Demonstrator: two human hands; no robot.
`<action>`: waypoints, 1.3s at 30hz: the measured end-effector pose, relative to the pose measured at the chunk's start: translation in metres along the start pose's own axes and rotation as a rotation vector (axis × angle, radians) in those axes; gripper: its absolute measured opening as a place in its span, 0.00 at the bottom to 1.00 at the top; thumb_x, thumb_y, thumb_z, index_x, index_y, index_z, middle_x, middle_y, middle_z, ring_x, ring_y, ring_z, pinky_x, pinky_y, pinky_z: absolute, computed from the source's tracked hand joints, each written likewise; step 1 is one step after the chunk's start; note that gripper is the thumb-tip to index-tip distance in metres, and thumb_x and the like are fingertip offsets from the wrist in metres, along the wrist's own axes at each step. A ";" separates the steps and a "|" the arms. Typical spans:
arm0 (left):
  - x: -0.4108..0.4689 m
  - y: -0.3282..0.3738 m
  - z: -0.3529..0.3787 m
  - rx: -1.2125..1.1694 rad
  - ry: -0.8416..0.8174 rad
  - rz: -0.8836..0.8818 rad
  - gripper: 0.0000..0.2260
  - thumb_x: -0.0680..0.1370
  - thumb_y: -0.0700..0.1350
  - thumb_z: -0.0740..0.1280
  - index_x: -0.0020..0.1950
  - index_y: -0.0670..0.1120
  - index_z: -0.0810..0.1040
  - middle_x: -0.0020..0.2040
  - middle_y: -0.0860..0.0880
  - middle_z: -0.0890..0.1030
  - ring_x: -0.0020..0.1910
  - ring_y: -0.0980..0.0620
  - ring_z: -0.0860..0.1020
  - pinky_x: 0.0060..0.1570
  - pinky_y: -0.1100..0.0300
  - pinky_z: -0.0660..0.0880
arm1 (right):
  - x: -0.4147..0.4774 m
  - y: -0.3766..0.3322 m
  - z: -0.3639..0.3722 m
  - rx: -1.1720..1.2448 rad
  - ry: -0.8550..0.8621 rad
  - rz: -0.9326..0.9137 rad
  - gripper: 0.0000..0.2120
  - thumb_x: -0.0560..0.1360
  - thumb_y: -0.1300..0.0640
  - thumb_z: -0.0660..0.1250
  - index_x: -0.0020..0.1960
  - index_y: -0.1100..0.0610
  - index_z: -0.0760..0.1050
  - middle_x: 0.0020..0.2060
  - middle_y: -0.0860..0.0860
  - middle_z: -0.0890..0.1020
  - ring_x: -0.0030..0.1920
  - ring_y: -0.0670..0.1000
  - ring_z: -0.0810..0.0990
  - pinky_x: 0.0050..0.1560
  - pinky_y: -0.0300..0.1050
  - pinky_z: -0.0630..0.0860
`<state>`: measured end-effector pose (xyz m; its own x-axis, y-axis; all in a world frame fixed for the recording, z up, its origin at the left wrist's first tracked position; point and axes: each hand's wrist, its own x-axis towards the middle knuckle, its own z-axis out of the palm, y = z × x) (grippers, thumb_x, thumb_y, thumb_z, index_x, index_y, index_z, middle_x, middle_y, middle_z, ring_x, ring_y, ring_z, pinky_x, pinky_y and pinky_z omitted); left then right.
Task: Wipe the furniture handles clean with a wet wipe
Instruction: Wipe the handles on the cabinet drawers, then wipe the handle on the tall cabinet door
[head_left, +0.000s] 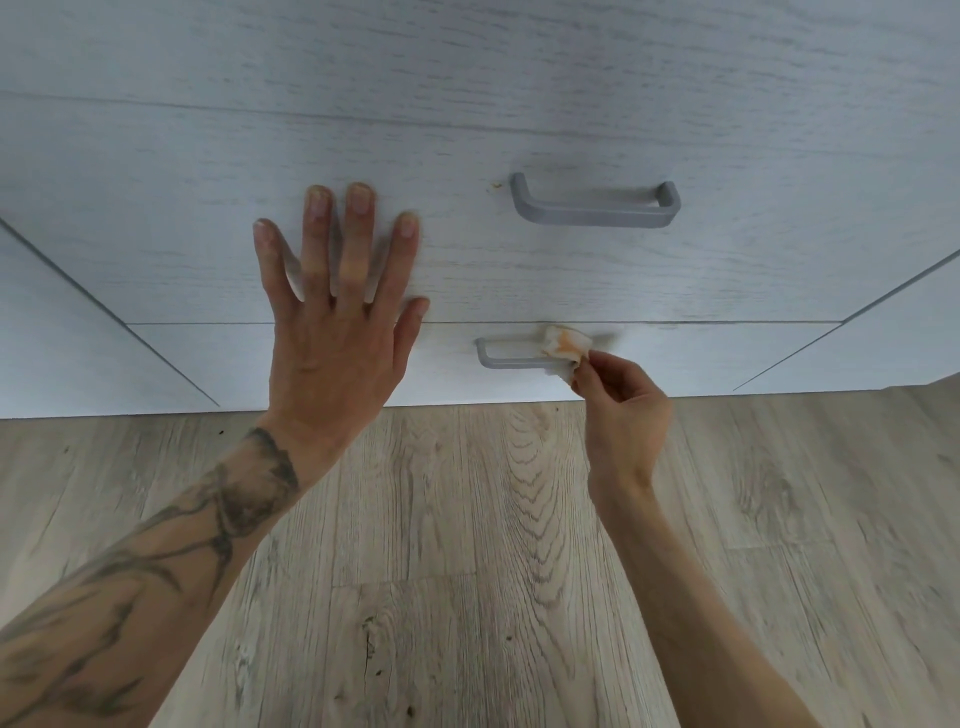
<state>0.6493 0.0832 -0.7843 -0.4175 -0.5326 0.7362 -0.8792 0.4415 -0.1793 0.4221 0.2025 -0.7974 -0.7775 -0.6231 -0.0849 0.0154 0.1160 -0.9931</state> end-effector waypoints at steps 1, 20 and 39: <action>0.000 0.000 0.000 -0.003 0.000 -0.001 0.37 0.90 0.58 0.59 0.87 0.45 0.39 0.83 0.37 0.47 0.82 0.33 0.45 0.79 0.28 0.45 | -0.002 0.002 0.001 0.012 0.019 0.003 0.06 0.79 0.62 0.75 0.52 0.52 0.87 0.42 0.47 0.90 0.47 0.47 0.89 0.53 0.40 0.84; 0.000 -0.001 -0.006 -0.021 -0.035 -0.010 0.34 0.90 0.56 0.58 0.88 0.45 0.44 0.84 0.39 0.41 0.83 0.35 0.44 0.81 0.29 0.44 | -0.059 -0.005 0.058 0.007 0.004 -0.082 0.03 0.77 0.62 0.78 0.50 0.56 0.88 0.40 0.46 0.89 0.44 0.43 0.88 0.47 0.32 0.81; 0.017 -0.059 -0.142 -0.064 -0.204 -0.091 0.28 0.90 0.51 0.54 0.88 0.44 0.55 0.87 0.43 0.55 0.87 0.45 0.54 0.84 0.41 0.55 | -0.100 -0.117 0.070 0.038 -0.279 -0.481 0.07 0.77 0.61 0.78 0.49 0.51 0.83 0.45 0.48 0.87 0.46 0.46 0.87 0.49 0.33 0.81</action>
<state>0.7271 0.1503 -0.6686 -0.3807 -0.7041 0.5994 -0.9017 0.4262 -0.0720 0.5423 0.1967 -0.6780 -0.5063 -0.7810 0.3657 -0.2735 -0.2567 -0.9270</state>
